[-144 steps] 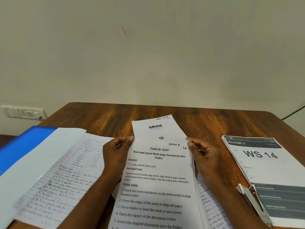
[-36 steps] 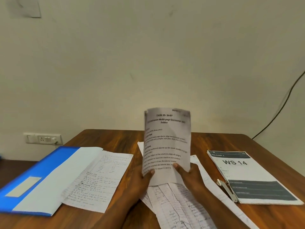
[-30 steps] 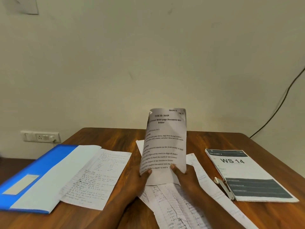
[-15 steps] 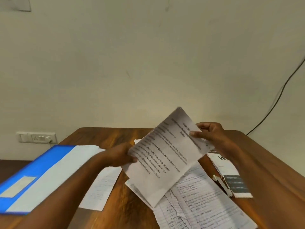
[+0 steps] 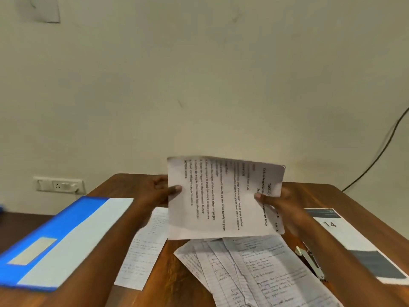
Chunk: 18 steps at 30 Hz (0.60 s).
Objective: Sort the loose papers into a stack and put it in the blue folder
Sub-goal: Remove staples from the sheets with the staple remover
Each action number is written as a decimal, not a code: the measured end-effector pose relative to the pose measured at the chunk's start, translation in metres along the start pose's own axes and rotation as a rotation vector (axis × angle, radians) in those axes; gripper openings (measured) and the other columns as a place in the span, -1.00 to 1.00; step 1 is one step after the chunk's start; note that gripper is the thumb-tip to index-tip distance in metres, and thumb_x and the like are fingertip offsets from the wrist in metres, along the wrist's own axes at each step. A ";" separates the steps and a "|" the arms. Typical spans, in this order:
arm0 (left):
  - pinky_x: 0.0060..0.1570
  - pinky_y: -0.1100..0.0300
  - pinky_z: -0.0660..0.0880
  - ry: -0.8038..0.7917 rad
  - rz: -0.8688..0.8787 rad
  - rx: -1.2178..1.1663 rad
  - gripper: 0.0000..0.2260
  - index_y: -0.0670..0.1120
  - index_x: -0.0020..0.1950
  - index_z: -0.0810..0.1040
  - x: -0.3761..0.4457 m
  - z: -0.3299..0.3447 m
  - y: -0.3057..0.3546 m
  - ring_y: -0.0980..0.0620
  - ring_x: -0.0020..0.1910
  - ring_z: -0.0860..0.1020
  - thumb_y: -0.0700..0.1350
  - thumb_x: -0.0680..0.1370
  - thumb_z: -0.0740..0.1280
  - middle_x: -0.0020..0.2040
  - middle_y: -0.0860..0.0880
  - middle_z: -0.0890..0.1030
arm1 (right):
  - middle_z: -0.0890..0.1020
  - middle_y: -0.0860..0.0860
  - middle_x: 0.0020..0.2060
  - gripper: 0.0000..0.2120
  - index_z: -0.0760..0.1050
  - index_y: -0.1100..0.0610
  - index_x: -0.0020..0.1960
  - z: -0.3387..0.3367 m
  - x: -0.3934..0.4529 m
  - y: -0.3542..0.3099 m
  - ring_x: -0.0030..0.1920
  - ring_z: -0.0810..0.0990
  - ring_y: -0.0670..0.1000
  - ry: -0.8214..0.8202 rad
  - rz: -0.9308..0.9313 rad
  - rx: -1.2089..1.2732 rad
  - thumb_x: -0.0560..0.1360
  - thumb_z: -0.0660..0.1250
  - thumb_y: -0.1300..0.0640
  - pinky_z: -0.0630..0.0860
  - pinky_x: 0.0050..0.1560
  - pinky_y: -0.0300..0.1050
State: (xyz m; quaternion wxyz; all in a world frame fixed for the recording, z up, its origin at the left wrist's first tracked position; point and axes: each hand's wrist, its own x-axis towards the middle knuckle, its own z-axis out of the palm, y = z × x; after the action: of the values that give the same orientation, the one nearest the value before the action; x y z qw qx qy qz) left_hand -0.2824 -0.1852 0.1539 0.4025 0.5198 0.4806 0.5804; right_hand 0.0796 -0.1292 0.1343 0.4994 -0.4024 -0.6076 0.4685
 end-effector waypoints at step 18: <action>0.04 -0.06 0.69 0.048 -0.081 0.077 -0.29 -0.06 0.18 0.64 -0.014 0.058 -0.104 -0.08 -0.01 0.76 0.39 0.24 0.60 0.07 -0.03 0.77 | 0.74 0.01 0.03 -0.50 0.52 -0.05 0.25 0.006 -0.003 0.071 -0.07 0.74 0.10 0.214 0.059 -0.144 0.38 0.63 0.03 0.70 -0.13 0.07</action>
State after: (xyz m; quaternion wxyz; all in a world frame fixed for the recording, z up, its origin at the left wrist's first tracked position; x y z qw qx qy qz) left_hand -0.2264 -0.1683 0.0494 0.3938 0.5011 0.5324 0.5571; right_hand 0.0757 -0.1166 0.0643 0.5173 -0.5026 -0.5706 0.3927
